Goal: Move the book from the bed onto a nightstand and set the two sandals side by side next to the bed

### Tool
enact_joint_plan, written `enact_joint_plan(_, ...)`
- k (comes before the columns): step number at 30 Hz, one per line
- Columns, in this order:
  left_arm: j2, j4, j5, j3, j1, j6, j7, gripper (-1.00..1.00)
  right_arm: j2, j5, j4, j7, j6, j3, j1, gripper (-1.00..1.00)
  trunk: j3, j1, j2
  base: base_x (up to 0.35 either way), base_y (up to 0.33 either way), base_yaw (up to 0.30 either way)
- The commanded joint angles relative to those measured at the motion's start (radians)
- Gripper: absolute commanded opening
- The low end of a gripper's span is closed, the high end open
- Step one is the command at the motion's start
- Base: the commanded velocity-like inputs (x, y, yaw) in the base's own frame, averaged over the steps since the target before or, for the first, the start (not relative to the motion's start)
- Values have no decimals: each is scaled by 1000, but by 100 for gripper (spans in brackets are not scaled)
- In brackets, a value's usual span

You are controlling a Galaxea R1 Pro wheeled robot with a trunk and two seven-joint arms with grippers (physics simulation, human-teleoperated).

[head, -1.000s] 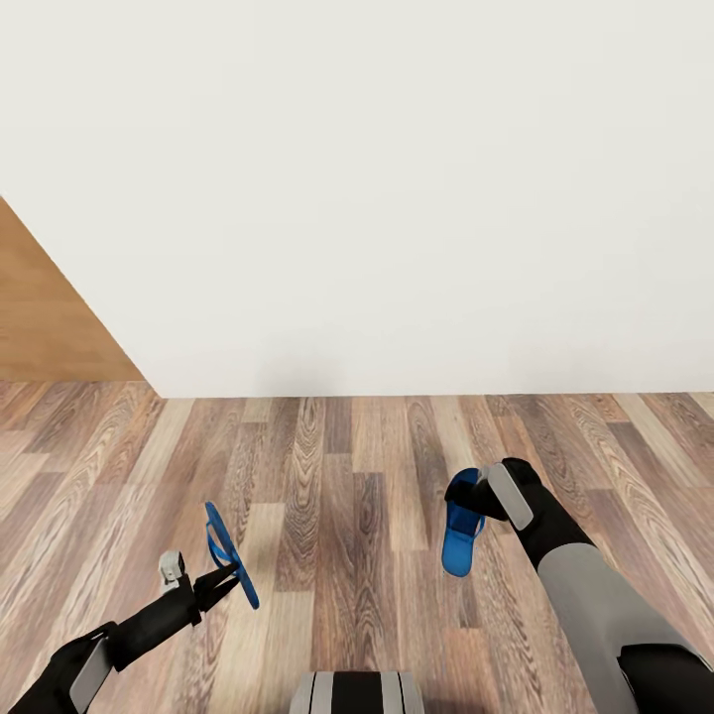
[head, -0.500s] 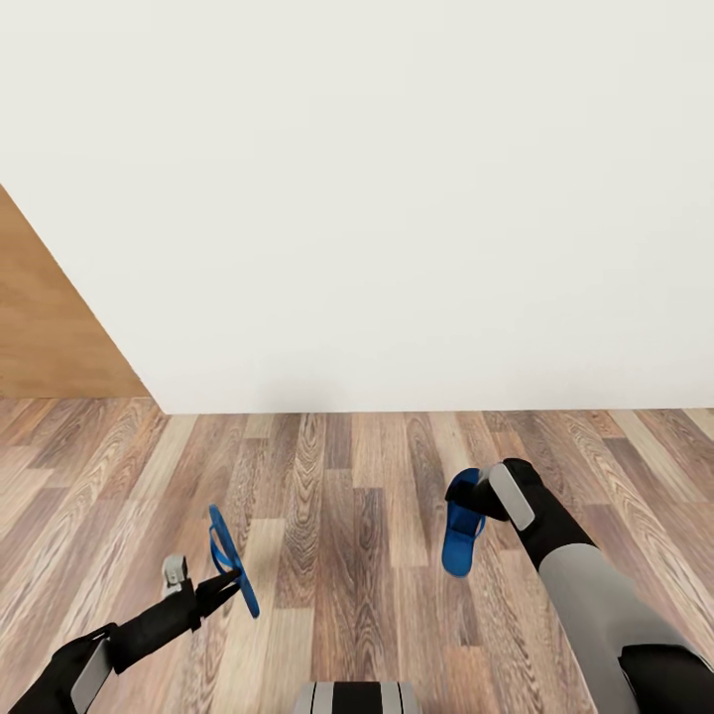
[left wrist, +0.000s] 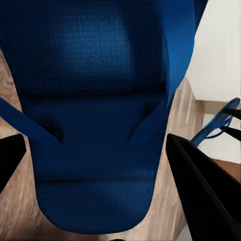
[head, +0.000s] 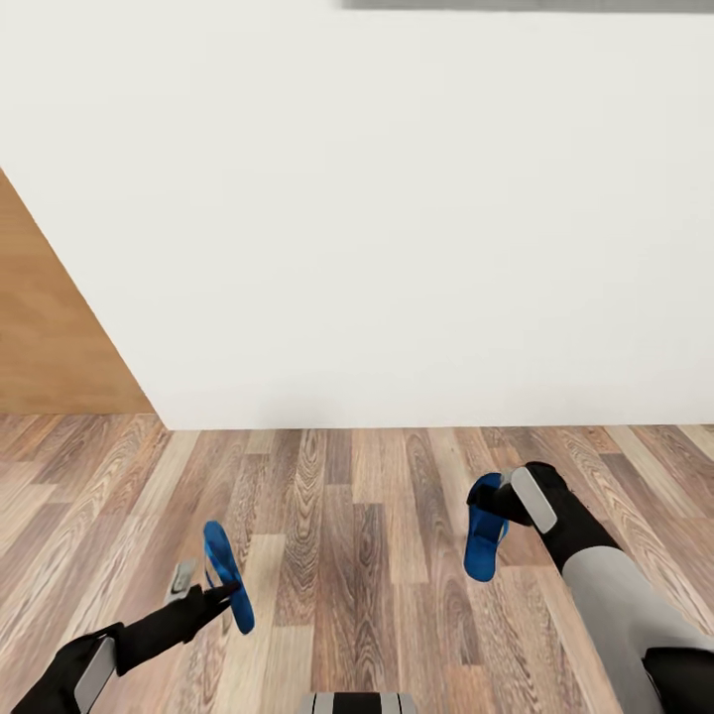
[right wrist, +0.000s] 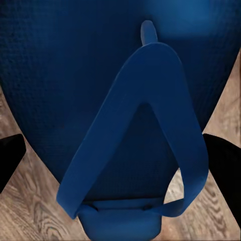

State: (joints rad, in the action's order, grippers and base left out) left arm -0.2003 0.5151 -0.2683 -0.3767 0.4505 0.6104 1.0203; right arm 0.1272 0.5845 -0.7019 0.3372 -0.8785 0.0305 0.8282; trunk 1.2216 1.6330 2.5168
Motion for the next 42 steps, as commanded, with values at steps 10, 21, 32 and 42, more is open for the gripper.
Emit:
enact_joint_plan(10, 8, 3, -2, 0, 0, -1, -107, -100, 75, 40, 115, -87, -1, -22, -1, -100, -38, -5, -2, 0, 0, 0)
enact_joint_plan(21, 6, 5, -3, 1, 0, -4, -207, -100, 103, 26, 317, -163, 93, -30, -3, -100, -50, -6, -3, 0, 0, 0)
enact_joint_plan(32, 3, 5, -2, 1, 0, -4, -221, -100, 144, 20, 452, -277, 190, -25, -14, -100, -50, -6, -3, 0, 0, 0)
enact_joint_plan(42, 5, 7, -2, 2, 0, -6, -249, -100, 161, -63, 584, -439, 300, -23, -25, -100, -81, -10, -5, 0, 0, 0)
